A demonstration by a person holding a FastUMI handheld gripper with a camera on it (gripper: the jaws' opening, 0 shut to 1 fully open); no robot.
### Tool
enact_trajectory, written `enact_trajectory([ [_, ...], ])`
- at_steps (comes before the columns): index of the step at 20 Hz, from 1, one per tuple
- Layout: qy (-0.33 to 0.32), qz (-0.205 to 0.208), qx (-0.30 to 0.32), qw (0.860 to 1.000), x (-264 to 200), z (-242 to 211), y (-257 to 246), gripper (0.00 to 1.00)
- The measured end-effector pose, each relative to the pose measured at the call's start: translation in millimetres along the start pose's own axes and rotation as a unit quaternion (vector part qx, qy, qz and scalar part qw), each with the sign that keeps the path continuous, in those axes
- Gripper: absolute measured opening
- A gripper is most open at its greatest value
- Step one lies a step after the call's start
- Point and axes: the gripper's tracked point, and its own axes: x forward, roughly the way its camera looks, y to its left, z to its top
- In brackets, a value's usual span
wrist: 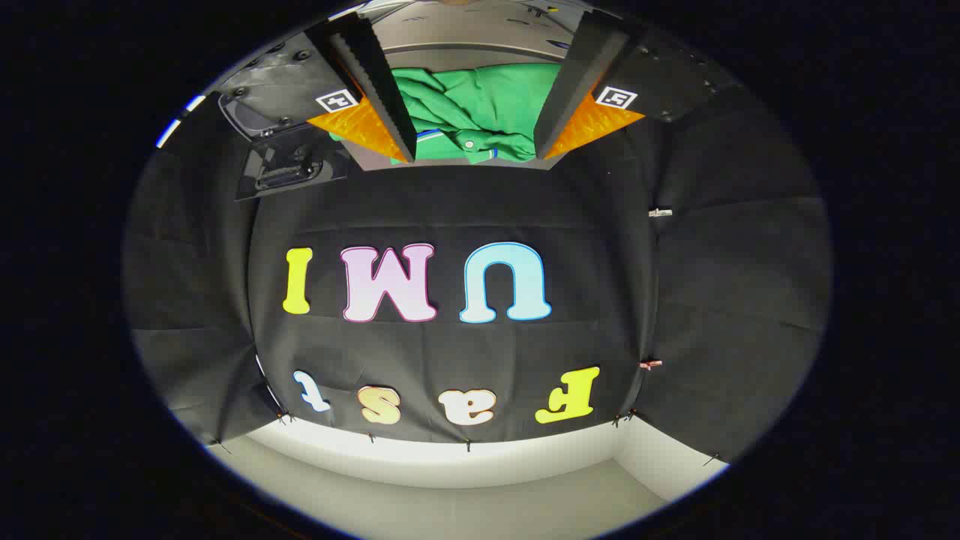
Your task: Put the clothes into the washing machine and then close the washing machine lid.
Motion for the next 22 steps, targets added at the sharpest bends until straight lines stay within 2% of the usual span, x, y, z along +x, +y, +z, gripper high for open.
enact_trajectory([
  [22,-0.008,-0.004,-0.014,1.000,8.3,-1.4,1.3,0.98],
])
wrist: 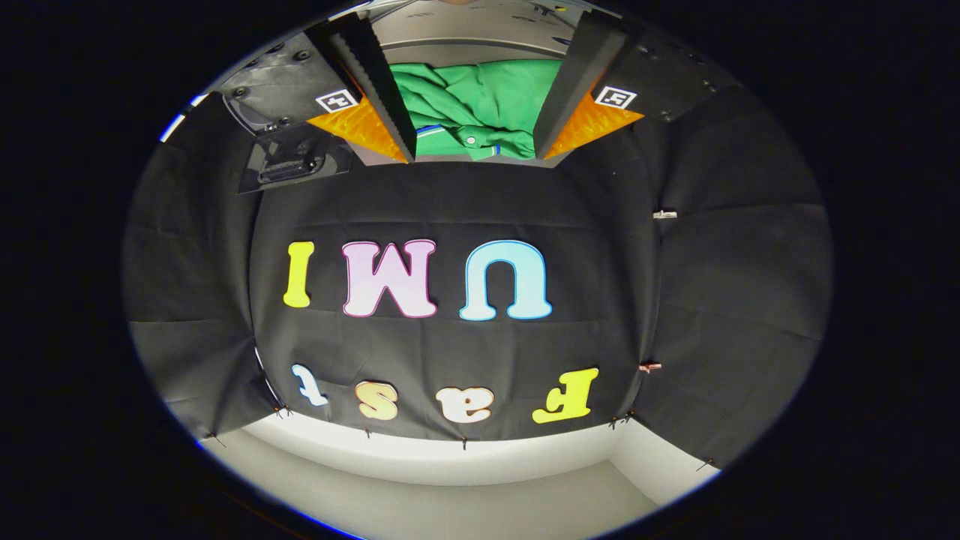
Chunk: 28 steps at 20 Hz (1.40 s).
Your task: Put the clothes into the washing machine and then close the washing machine lid.
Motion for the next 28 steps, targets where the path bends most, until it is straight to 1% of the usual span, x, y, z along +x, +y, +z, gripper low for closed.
enact_trajectory([
  [8,0.041,-0.008,0.017,0.999,25.8,-6.0,-1.6,0.98],
  [10,0.045,-0.002,0.014,0.999,35.7,-0.9,1.4,0.98],
  [12,0.065,-0.002,0.005,0.998,48.5,-5.7,1.9,0.98],
  [14,0.098,-0.013,0.000,0.995,59.7,-17.5,-1.4,0.98],
  [17,0.150,-0.023,0.022,0.988,75.7,-37.0,-1.0,0.98],
  [19,0.176,-0.027,0.022,0.984,90.3,-54.5,-2.0,0.98],
  [21,0.215,-0.038,0.014,0.976,103.4,-80.1,-8.1,0.98],
  [23,0.253,-0.041,0.015,0.966,112.7,-102.3,-9.4,0.99],
  [24,0.270,-0.042,0.005,0.962,116.8,-112.3,-12.0,0.97],
  [25,0.278,-0.041,-0.007,0.960,122.2,-120.8,-13.3,0.96],
  [26,0.277,-0.040,-0.017,0.960,127.4,-124.4,-15.2,0.91],
  [28,0.258,-0.035,-0.029,0.965,136.9,-117.6,-12.8,0.90],
])
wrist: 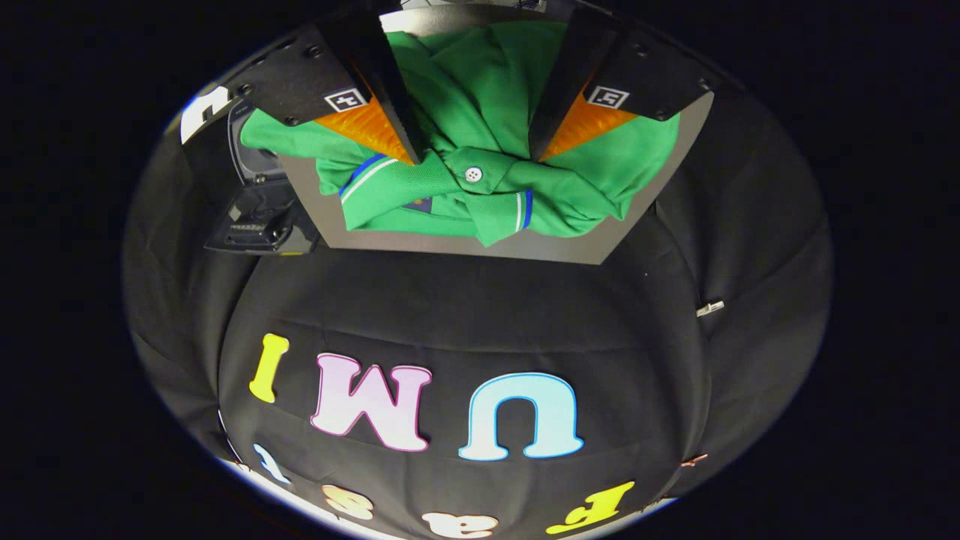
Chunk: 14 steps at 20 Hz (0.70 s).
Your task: Put the clothes into the washing machine and then close the washing machine lid.
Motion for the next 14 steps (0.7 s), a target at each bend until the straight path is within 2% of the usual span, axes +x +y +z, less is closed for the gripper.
enact_trajectory([
  [3,0.007,-0.006,-0.010,1.000,9.2,1.5,-1.2,0.91],
  [6,0.070,-0.006,0.012,0.997,28.1,-20.1,-1.3,0.91],
  [9,0.059,-0.002,0.040,0.997,39.4,-11.7,-7.7,0.90],
  [10,0.053,0.002,0.030,0.998,40.3,-13.8,-7.5,0.81],
  [13,0.032,0.010,0.016,0.999,37.7,-11.9,-15.0,0.46],
  [14,0.027,0.019,0.027,0.999,40.3,-13.6,-14.4,0.41],
])
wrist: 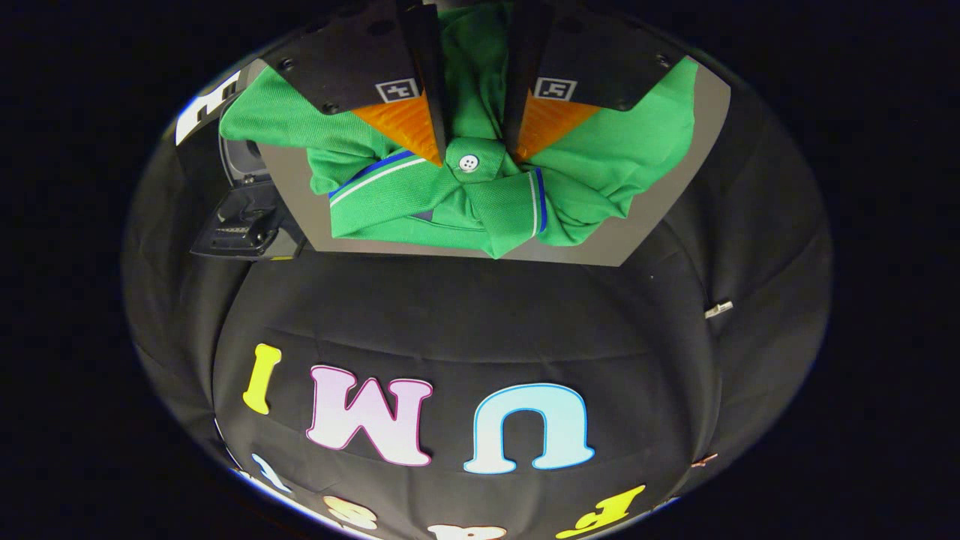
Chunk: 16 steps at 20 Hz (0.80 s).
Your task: Put the clothes into the washing machine and then close the washing machine lid.
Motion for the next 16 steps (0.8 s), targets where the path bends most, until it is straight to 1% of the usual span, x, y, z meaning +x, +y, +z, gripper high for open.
enact_trajectory([
  [1,-0.006,0.009,0.017,1.000,-2.6,4.1,-0.4,0.41],
  [3,-0.008,0.010,0.080,0.997,-5.1,6.8,-1.8,0.40],
  [4,0.002,0.013,0.077,0.997,-3.7,5.4,-4.8,0.40],
  [7,0.023,0.023,-0.001,0.999,-2.9,2.9,-0.9,0.40],
  [8,0.021,0.026,-0.021,0.999,-2.3,4.6,0.7,0.26],
  [11,0.000,0.035,-0.077,0.996,-3.8,6.2,6.2,0.25],
  [12,-0.007,0.041,-0.083,0.996,-3.8,6.9,5.9,0.25],
  [13,-0.011,0.039,-0.077,0.996,-4.4,8.2,3.7,0.25],
  [14,-0.020,0.048,-0.063,0.997,-11.2,17.1,6.3,0.08],
  [16,-0.036,0.067,-0.056,0.996,-22.0,32.8,8.1,0.08],
])
